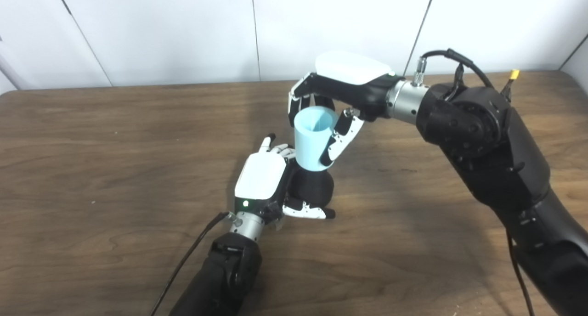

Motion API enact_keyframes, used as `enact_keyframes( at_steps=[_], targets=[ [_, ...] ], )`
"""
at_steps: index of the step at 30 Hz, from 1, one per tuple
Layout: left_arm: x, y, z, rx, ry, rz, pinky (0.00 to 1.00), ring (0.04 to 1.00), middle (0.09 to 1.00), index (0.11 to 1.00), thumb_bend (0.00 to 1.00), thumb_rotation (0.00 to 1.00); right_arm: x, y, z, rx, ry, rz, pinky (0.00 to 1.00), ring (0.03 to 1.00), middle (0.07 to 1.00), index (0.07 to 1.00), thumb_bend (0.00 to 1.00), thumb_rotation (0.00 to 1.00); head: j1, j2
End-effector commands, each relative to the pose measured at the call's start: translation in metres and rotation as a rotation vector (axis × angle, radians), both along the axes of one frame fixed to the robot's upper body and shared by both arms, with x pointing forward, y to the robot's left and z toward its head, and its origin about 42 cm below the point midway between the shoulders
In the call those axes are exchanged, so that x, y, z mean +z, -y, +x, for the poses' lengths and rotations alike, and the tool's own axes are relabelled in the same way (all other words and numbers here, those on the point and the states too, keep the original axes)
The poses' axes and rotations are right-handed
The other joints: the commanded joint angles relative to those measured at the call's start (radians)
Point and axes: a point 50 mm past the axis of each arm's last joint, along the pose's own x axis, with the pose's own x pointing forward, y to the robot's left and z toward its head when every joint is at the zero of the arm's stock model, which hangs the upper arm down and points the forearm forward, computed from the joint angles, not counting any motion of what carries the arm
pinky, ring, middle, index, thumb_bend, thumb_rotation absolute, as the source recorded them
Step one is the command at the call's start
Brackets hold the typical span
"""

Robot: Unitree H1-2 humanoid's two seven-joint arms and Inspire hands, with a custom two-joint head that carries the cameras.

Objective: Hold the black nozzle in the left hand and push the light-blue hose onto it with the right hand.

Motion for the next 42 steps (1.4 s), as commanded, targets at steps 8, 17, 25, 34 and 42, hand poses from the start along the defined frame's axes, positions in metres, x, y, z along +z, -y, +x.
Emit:
enact_keyframes(
  at_steps=[8, 17, 25, 34, 42],
  targets=[
    [-0.017, 0.002, -0.014, -0.001, -0.041, 0.013, 1.0, 0.837, 0.73, 0.483, 0.52, 0.05, 0.015, 0.006, 0.001, -0.011, 0.089, -0.02, 0.45, 0.538, 0.597, 0.575, 0.78, 0.13, 0.0, 0.0],
    [-0.017, 0.001, -0.014, -0.002, -0.042, 0.017, 1.0, 0.835, 0.728, 0.483, 0.52, 0.05, 0.016, 0.008, -0.004, -0.029, 0.1, -0.069, 0.7, 0.758, 0.755, 0.686, 1.0, 0.24, -0.002, 0.002],
    [-0.017, 0.001, -0.013, -0.003, -0.043, 0.017, 1.0, 0.833, 0.727, 0.483, 0.52, 0.05, 0.019, 0.012, -0.005, -0.017, 0.109, -0.077, 0.67, 0.709, 0.694, 0.639, 1.0, 0.28, -0.004, 0.002],
    [-0.017, 0.002, -0.012, -0.002, -0.042, 0.017, 1.0, 0.833, 0.728, 0.483, 0.52, 0.05, 0.027, 0.018, -0.015, -0.021, 0.134, -0.052, 0.67, 0.705, 0.693, 0.648, 1.0, 0.29, -0.004, -0.003],
    [-0.019, 0.002, -0.011, -0.003, -0.039, 0.016, 1.0, 0.83, 0.727, 0.483, 0.52, 0.05, 0.031, 0.032, -0.027, -0.045, 0.142, -0.012, 0.75, 0.781, 0.774, 0.787, 0.93, 0.39, -0.004, -0.006]
  ],
)
